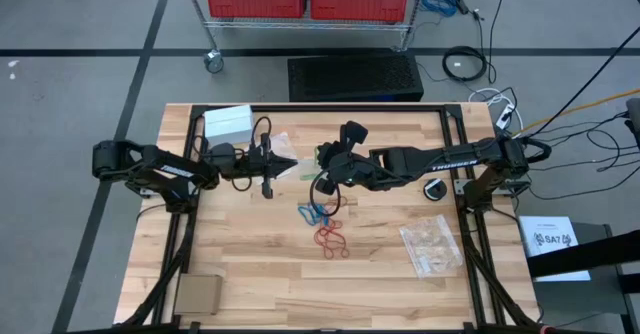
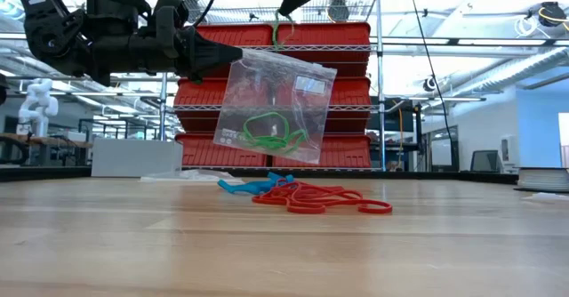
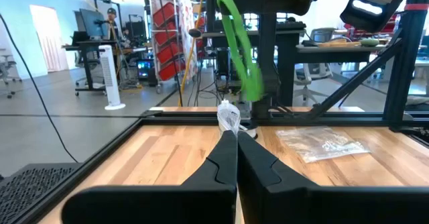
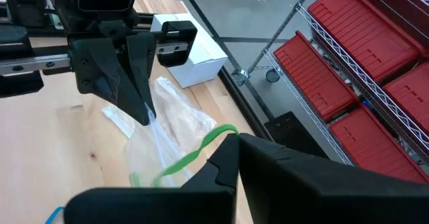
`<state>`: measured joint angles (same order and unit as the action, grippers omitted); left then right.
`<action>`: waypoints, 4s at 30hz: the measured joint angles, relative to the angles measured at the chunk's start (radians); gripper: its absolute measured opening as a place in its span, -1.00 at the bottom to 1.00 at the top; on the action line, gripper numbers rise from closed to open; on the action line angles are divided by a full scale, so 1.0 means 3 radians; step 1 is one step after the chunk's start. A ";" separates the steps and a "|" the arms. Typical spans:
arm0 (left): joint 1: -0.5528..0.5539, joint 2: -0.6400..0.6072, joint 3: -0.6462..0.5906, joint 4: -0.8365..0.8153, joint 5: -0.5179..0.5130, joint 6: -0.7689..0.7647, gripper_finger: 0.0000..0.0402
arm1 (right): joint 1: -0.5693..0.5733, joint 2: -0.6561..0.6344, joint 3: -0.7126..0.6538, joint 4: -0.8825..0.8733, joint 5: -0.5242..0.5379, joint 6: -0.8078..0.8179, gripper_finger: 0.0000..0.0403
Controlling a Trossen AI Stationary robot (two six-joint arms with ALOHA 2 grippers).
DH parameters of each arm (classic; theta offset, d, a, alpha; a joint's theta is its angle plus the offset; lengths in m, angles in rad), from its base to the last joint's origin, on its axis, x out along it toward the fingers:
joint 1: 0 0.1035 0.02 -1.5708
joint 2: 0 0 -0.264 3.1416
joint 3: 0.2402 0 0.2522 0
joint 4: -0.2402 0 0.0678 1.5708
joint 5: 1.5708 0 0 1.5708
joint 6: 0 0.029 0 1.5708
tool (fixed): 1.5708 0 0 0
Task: Sort rubber bands
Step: Put the green rubber band into the top right transparent zip lock bag, then close the top right transparent zip lock bag
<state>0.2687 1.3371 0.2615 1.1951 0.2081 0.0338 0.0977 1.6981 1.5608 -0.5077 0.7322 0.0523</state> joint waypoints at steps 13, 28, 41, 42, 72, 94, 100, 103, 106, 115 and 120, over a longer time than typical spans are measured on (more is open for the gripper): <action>-0.0003 0.0001 0.0001 0.0002 0.0004 0.0000 -1.00 | -0.0061 0.0000 0.0000 -0.0099 0.0001 0.0019 -1.00; -0.0003 0.0000 0.0004 0.0002 0.0025 -0.0003 -1.00 | -0.0129 0.0000 -0.0001 -0.0154 0.0001 0.0042 -1.00; -0.0003 0.0001 0.0004 0.0002 0.0025 -0.0006 -1.00 | -0.0104 0.0015 -0.0001 -0.0167 -0.0014 0.0076 -1.00; -0.0003 0.0001 0.0004 0.0003 0.0024 -0.0006 -1.00 | -0.0103 0.0026 -0.0001 -0.0168 -0.0018 0.0079 -1.00; -0.0003 0.0001 0.0004 -0.0001 0.0024 -0.0008 -1.00 | -0.0193 0.0282 -0.0005 -0.0199 -0.0890 0.0041 -0.42; -0.0011 0.0001 0.0256 -0.0930 -0.0789 0.0394 -1.00 | -0.0018 -0.0292 -0.0607 -0.2053 -0.0092 0.2050 -0.76; -0.0163 0.0032 0.0596 -0.1574 -0.1176 0.0671 -1.00 | 0.0005 -0.0515 -0.1402 -0.1517 -0.0180 0.2829 -0.96; -0.0262 0.0115 0.0701 -0.1657 -0.1293 0.0736 -1.00 | 0.0008 -0.0603 -0.1792 -0.0914 -0.0433 0.2986 -0.99; -0.0366 0.0242 0.0777 -0.1662 -0.1417 0.0789 -1.00 | 0.0008 -0.0632 -0.2140 -0.0204 -0.0696 0.3045 -0.99; -0.0587 0.0678 0.0996 -0.1665 -0.1602 0.0786 -1.00 | -0.0141 -0.0633 -0.2866 0.1887 -0.1105 0.3347 -1.00; -0.0730 0.0826 0.1105 -0.1663 -0.1767 0.0787 -1.00 | -0.0232 -0.0624 -0.3057 0.2442 -0.1349 0.3948 -0.99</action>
<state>0.0497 1.5850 0.5930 0.6962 -0.3219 0.2697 0.0282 1.5108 0.6436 0.2248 0.3276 1.2366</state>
